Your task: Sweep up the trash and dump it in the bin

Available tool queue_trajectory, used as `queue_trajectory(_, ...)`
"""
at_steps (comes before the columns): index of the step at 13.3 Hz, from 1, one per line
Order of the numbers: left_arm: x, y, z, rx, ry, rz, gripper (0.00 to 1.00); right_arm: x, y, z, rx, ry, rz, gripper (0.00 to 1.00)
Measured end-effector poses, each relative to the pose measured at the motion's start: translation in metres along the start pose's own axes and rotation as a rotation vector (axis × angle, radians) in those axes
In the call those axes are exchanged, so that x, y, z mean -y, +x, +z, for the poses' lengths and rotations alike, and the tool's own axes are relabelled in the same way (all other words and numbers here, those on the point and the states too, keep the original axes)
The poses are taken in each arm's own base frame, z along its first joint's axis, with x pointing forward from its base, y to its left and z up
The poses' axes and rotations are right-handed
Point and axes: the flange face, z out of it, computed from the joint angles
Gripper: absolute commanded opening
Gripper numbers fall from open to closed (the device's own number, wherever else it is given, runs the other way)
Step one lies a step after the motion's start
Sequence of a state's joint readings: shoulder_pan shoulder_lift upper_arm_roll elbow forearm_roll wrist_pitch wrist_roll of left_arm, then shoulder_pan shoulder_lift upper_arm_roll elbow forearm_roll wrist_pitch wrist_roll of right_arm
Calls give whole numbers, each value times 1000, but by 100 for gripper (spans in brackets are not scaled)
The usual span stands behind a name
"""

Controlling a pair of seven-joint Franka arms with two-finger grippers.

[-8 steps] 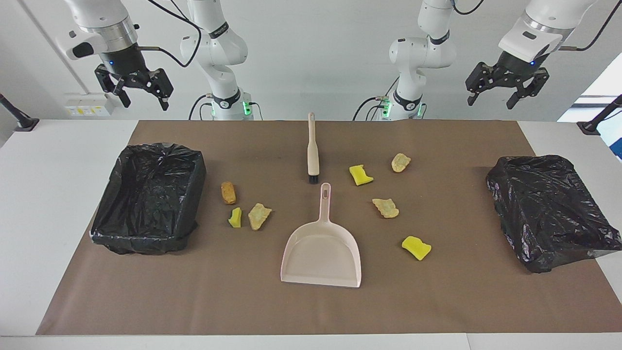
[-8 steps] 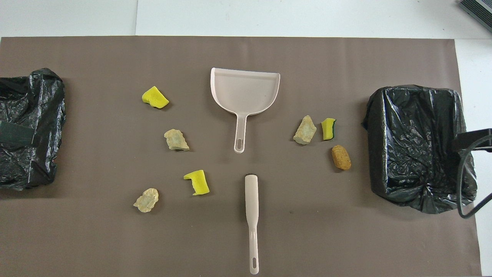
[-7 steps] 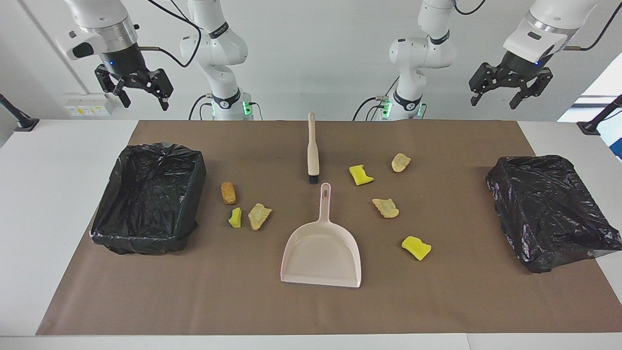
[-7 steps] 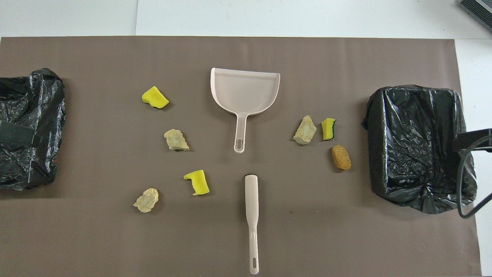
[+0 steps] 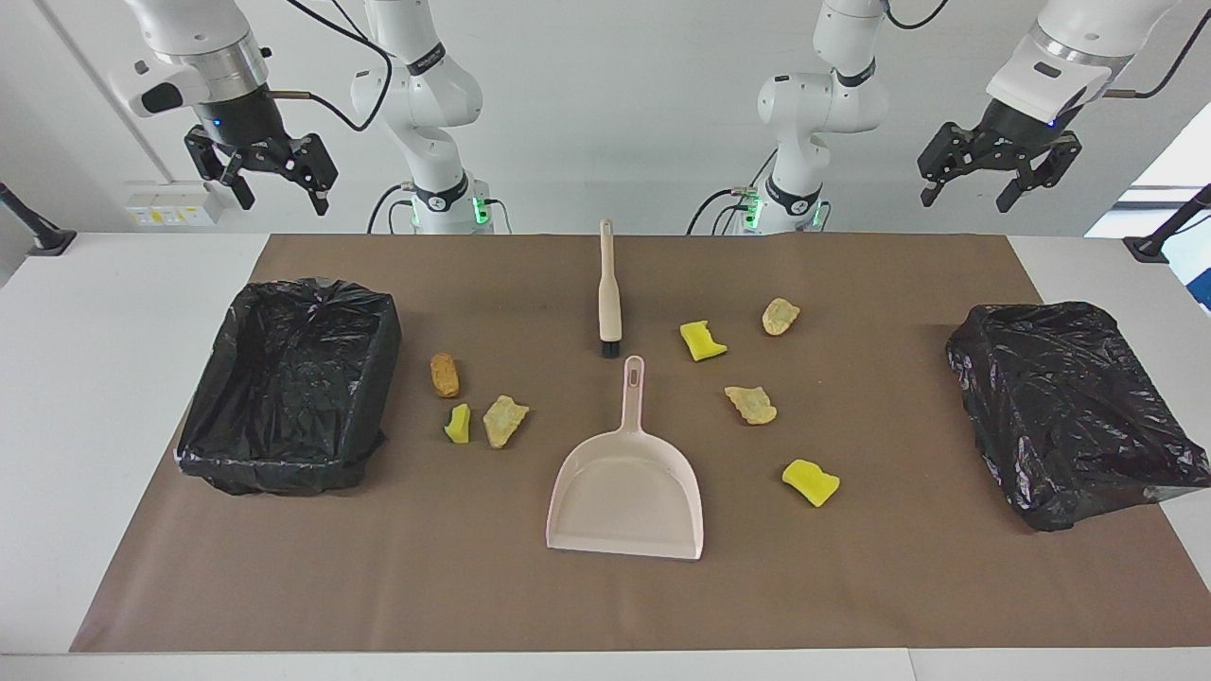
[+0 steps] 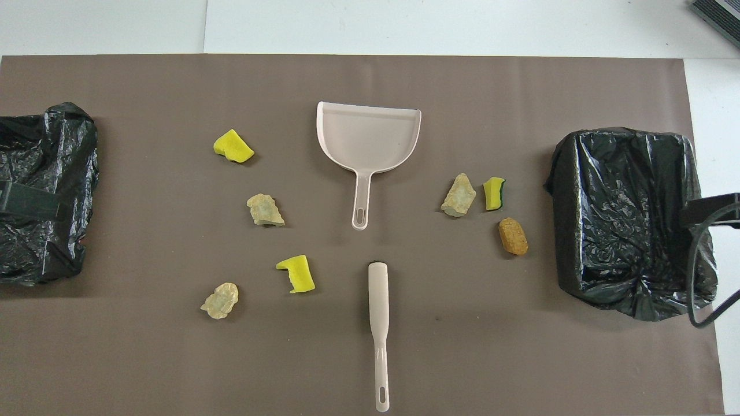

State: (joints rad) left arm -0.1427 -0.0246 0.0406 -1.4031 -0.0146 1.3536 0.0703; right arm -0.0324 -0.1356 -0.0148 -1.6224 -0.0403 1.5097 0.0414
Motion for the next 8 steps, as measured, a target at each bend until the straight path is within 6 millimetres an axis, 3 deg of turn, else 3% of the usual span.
queue_trajectory(8,0,0,0,2,0,0,100,-1,-6,5,49,-2,1,100)
